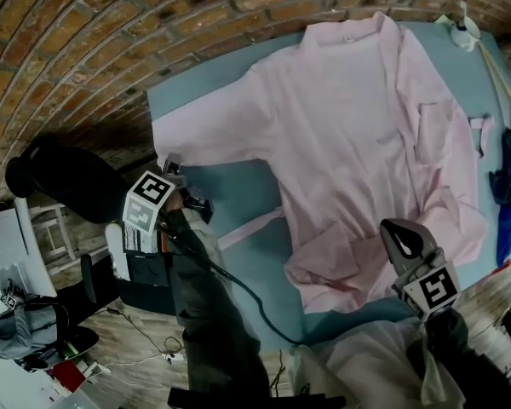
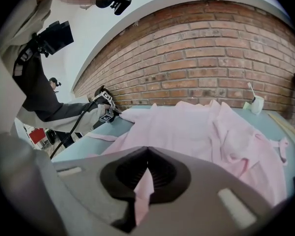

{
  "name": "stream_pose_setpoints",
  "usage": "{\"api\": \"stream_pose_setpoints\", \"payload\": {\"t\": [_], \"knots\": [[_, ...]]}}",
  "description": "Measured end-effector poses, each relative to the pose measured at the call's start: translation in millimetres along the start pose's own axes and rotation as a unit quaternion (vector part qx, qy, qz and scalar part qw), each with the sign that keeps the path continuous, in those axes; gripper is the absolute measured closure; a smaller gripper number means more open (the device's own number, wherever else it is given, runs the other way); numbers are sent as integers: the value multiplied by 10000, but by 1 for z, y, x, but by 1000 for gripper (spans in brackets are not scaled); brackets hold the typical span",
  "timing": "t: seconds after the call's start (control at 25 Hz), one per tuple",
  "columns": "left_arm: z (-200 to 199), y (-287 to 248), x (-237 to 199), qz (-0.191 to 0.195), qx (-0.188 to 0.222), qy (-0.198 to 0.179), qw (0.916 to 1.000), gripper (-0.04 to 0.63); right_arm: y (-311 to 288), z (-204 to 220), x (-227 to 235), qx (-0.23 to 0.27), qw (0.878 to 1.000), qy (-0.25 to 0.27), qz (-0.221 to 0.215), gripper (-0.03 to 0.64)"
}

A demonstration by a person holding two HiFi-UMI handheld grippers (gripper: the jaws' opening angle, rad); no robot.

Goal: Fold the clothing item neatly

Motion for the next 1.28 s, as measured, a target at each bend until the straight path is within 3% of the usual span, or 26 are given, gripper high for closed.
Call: {"api": "stream_pose_setpoints", "payload": {"t": [0.04, 0.24, 0.32, 0.36, 0.4, 0.44, 0.52, 0.56, 0.68, 0.72, 0.84, 0.88, 0.92, 0.96, 1.0, 1.04, 1.12, 1.24, 1.28], "knots": [[0, -3, 6, 131, 3, -160, 9998, 555, 1, 2, 2, -21, 10000, -31, 40, 615], [12, 8, 26, 1101, 737, -35, 9912, 572, 13, 11, 15, -110, 9996, -123, 220, 615], [15, 27, 43, 1345, 1120, -761, 9816, 572, 20, 17, 21, -165, 9992, -207, 305, 615], [16, 39, 58, 1508, 1271, -1341, 9711, 574, 23, 19, 24, -164, 9989, -252, 346, 615], [19, 51, 76, 1715, 1381, -1986, 9550, 574, 26, 22, 26, -155, 9987, -293, 382, 615], [24, 64, 96, 1939, 1439, -2644, 9337, 574, 29, 26, 28, -154, 9985, -325, 410, 615], [43, 93, 142, 2296, 1445, -3932, 8785, 574, 34, 31, 32, -148, 9983, -368, 430, 615], [56, 108, 166, 2422, 1438, -4562, 8442, 574, 36, 33, 32, -119, 9982, -394, 428, 615], [106, 147, 228, 2660, 1115, -6298, 7212, 572, 44, 36, 34, -30, 9980, -449, 438, 615], [130, 155, 244, 2797, 924, -6638, 6875, 572, 48, 37, 35, -37, 9979, -456, 459, 615], [212, 163, 276, 3656, 681, -7073, 6012, 569, 60, 40, 39, -98, 9973, -505, 520, 615], [237, 166, 278, 3904, 548, -7154, 5769, 560, 65, 42, 41, -96, 9973, -485, 541, 615], [257, 169, 277, 4090, 370, -7158, 5648, 529, 69, 44, 43, -86, 9973, -463, 568, 615], [273, 172, 273, 4201, 126, -7082, 5673, 436, 75, 45, 46, -79, 9970, -470, 604, 615], [283, 174, 268, 4238, -153, -6938, 5821, 391, 81, 47, 49, -77, 9966, -505, 653, 615], [287, 175, 262, 4212, -381, -6747, 6049, 388, 87, 49, 51, -74, 9960, -538, 711, 615], [284, 182, 246, 3979, -503, -6315, 6635, 405, 100, 58, 56, -67, 9950, -560, 824, 615], [264, 207, 218, 3393, -240, -5370, 7720, 541, 119, 74, 58, -32, 9939, -699, 858, 615], [260, 219, 207, 3179, -175, -5048, 8024, 546, 125, 81, 58, -47, 9936, -765, 836, 615]]}}
Point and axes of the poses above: the fingertips, and each gripper's own axes: y backward along the fingers, x to its right, z out of its underside, the point moved 10 cm from there along y, backward along the fingers
